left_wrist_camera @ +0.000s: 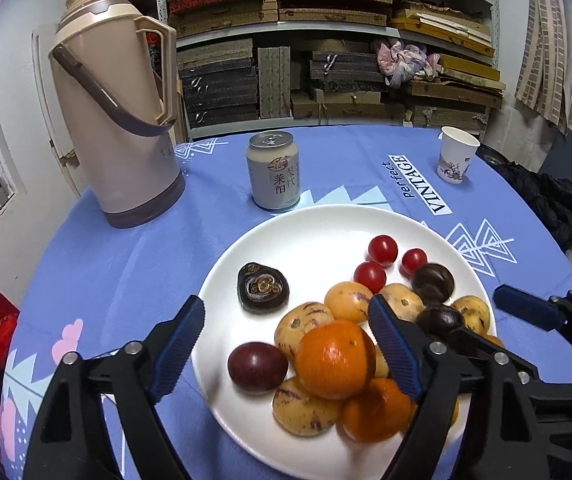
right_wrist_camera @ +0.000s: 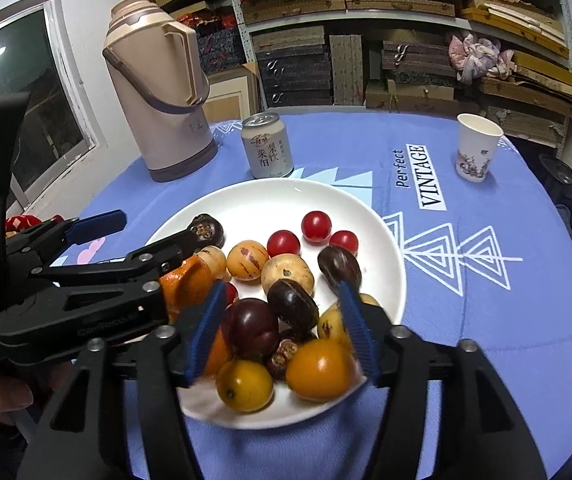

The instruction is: Organize fruits

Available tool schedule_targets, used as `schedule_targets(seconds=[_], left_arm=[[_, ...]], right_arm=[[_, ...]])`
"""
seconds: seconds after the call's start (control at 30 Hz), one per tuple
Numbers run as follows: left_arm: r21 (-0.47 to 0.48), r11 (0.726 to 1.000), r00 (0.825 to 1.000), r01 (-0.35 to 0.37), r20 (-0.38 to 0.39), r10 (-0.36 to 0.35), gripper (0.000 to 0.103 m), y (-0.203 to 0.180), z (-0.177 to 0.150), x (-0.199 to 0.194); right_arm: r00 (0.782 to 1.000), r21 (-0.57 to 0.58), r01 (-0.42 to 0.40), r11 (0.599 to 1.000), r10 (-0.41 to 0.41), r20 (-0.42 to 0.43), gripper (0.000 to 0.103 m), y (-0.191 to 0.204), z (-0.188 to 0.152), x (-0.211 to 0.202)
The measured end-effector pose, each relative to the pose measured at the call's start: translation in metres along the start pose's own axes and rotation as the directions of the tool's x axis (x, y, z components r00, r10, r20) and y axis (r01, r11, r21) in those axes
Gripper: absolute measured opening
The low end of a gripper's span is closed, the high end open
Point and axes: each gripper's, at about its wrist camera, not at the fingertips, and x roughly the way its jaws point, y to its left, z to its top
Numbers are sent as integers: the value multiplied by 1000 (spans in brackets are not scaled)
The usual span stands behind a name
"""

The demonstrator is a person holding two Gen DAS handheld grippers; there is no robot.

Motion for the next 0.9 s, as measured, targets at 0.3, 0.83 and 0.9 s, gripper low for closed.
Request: schedule_targets(seconds=[0.3,0.83,0.9], left_arm=[[35,998,999,-52,19,51,97,-3,-23,-27],[4,1000,999,-14,51,13,99,1,-62,-84],[-5,1000,997,-14,71,15,99,3,-67,-90]], right_arm=[[998,-29,60,998,-59,9,79,11,-18,-28],[988,-80,153,985,-150,43,89,34,-54,-77],[988,-77,154,985,-152,39,93,36,-59,-79]])
